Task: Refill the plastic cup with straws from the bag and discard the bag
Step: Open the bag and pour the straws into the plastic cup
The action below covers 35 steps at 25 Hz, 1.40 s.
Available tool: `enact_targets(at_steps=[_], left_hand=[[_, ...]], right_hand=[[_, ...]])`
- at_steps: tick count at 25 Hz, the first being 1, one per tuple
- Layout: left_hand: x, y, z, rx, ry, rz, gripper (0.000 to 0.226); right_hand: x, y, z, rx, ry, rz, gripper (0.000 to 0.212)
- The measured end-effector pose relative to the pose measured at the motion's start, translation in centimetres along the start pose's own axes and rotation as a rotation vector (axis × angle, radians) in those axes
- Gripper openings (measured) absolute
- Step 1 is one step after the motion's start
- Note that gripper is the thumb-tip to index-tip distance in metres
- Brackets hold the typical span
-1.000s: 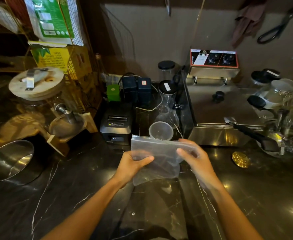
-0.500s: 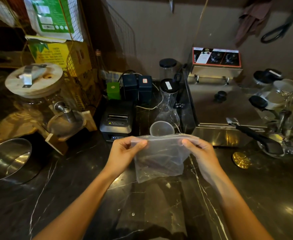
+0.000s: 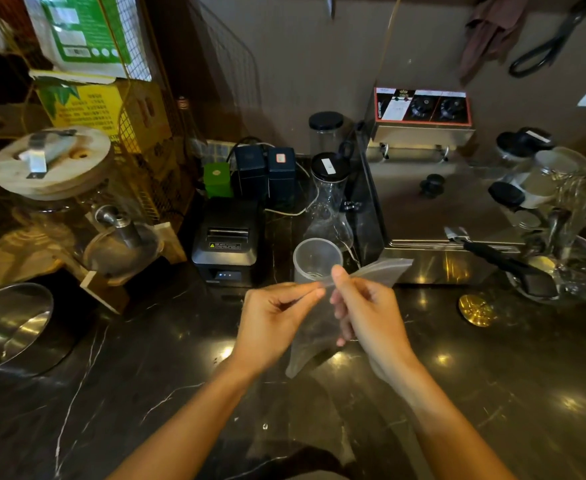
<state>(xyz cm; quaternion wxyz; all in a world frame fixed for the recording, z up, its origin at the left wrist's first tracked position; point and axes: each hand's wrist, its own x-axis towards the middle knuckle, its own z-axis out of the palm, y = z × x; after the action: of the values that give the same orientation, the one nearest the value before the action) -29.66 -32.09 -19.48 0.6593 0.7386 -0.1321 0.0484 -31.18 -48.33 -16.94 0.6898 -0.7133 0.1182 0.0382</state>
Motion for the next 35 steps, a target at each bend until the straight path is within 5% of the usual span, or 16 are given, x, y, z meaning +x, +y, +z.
enact_targets(at_steps=[3,10,24,35], left_hand=[[-0.8,0.3,1.3,0.060,-0.045,0.076,0.026],[-1.0,2.4,1.8,-0.261,-0.177,-0.225,0.022],[0.5,2.3,1.3,-0.318,-0.454,-0.604,0.028],[1.0,3.1,2.9,-0.157,-0.258,-0.449,0.016]], right_hand=[[-0.1,-0.9,0.1,0.063,-0.032,0.035,0.038],[-0.6,-1.8,-2.6,-0.025,-0.109,0.090,0.028],[-1.3,0.5,-4.6,0.228,-0.320,0.160,0.022],[-1.0,-0.5,-4.6,-0.095,-0.143,-0.013,0.029]])
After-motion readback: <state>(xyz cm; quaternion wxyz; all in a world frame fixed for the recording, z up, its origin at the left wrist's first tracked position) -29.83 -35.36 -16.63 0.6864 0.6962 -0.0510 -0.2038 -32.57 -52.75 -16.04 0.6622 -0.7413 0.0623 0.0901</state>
